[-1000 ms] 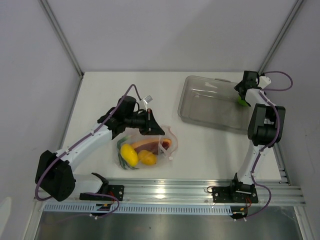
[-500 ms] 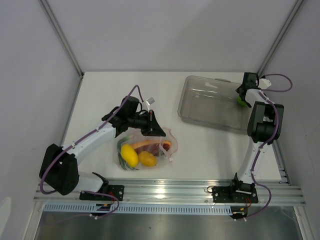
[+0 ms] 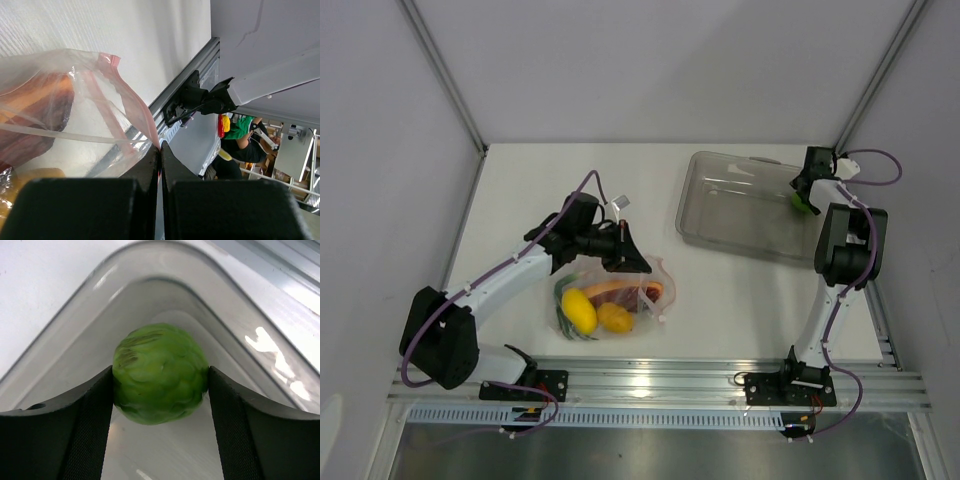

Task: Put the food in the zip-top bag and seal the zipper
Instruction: Pick up the fake fruit from the bin, then place the fake fruit in the zipper food storage bag, then adjust the zipper food storage bag at the center of the board.

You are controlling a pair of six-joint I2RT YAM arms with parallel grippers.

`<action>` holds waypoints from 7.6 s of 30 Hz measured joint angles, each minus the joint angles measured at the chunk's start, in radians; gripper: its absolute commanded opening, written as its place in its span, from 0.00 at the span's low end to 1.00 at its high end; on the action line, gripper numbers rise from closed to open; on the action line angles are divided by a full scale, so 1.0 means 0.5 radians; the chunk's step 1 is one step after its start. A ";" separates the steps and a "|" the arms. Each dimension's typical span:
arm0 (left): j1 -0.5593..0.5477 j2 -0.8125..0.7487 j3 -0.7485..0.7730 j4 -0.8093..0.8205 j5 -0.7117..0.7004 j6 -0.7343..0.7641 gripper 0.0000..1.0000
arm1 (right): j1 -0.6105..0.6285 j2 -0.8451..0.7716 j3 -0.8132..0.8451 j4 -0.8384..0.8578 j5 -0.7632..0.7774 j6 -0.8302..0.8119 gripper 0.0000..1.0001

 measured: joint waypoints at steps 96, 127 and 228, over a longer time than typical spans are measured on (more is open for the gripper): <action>0.004 -0.908 0.150 -0.869 -0.174 -0.146 0.00 | 2.625 -1.904 -1.471 0.345 -0.548 -0.450 0.99; 0.003 -0.714 0.290 -0.822 -0.228 -0.160 0.00 | 2.761 -2.370 -1.630 -0.028 -0.722 -0.123 0.77; 0.214 -1.193 0.397 -1.320 -0.999 0.338 0.24 | 2.180 -2.007 -0.478 -0.941 -1.028 -1.430 0.00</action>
